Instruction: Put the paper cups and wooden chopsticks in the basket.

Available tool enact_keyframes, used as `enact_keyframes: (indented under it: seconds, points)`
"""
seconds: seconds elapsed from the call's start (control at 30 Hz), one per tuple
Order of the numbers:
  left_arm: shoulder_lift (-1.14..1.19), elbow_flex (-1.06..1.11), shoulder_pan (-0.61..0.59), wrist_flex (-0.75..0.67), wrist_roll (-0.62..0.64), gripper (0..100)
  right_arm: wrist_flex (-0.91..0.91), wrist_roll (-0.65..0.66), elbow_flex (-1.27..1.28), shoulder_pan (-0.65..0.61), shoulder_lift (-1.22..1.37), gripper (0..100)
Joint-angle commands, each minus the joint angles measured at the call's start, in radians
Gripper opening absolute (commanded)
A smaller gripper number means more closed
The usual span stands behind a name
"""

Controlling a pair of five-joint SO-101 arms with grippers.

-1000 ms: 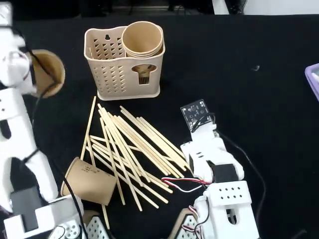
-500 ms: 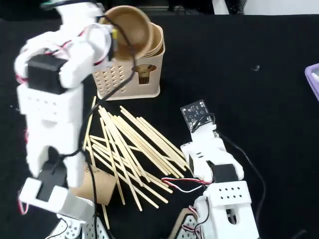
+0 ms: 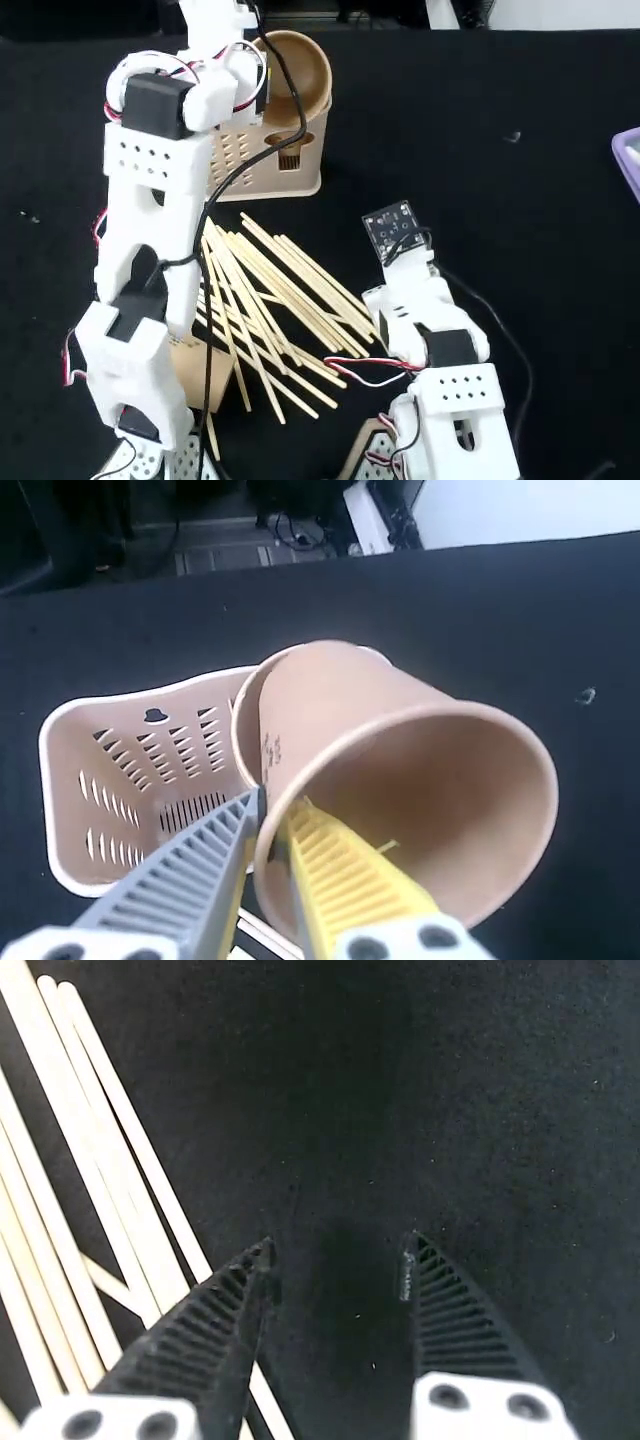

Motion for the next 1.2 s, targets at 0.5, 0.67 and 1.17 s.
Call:
enact_keyframes:
  seconds: [0.5,0.67,1.17]
  points:
    - [0.035,-0.044,-0.12,-0.319,0.157,24,-0.017,-0.002,0.004,0.017,-0.012,19.4]
    - [0.048,-0.051,-0.12,-0.356,0.164,22,-0.018,-0.002,0.004,0.017,-0.012,19.5]
    - [-0.121,-0.013,-0.446,0.135,-0.035,16,0.005,-0.009,-0.008,0.015,-0.012,19.8]
